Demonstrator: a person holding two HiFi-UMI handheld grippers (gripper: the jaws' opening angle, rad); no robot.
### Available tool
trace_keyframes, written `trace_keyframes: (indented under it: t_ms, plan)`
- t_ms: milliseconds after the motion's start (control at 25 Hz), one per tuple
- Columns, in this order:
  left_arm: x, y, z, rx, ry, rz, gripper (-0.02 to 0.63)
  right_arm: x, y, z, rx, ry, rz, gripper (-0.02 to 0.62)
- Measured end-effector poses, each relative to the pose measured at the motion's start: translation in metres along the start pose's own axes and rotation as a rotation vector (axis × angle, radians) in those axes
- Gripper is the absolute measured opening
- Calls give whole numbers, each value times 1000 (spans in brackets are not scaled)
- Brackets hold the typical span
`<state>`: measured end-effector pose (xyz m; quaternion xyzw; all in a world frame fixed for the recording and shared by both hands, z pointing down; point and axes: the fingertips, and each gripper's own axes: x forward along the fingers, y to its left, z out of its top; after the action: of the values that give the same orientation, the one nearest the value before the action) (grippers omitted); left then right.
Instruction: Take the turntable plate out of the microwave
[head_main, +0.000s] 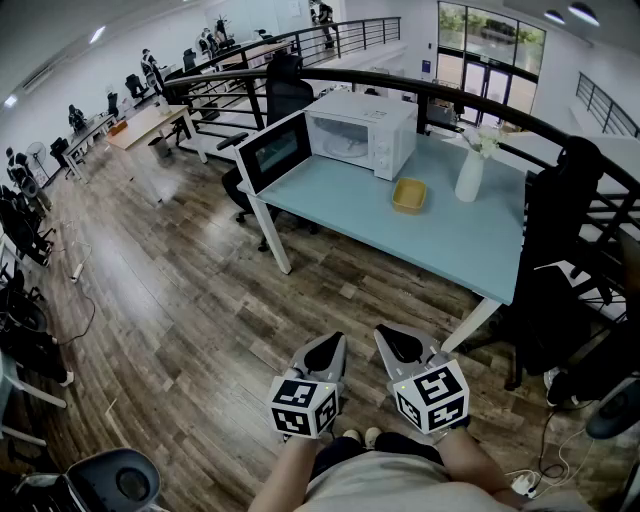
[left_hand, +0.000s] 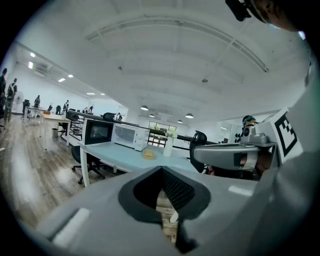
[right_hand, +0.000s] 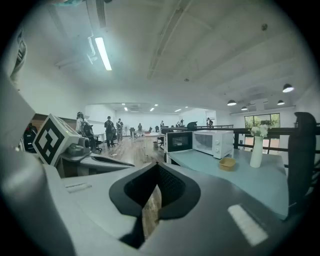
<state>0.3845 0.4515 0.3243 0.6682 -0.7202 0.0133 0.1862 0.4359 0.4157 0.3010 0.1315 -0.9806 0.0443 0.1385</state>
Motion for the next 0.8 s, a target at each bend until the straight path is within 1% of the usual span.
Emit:
trace_keyframes:
  t_ms: [440, 640, 800]
  plan:
    - [4, 0, -3, -14, 4, 0, 0, -2, -6, -5, 3, 11, -1, 23]
    - [5, 3, -3, -1, -9, 22, 0, 0, -8, -7, 15, -1, -6, 25]
    - [8, -1, 5, -24, -47, 18, 0, 0, -13, -3, 64, -33, 31, 25]
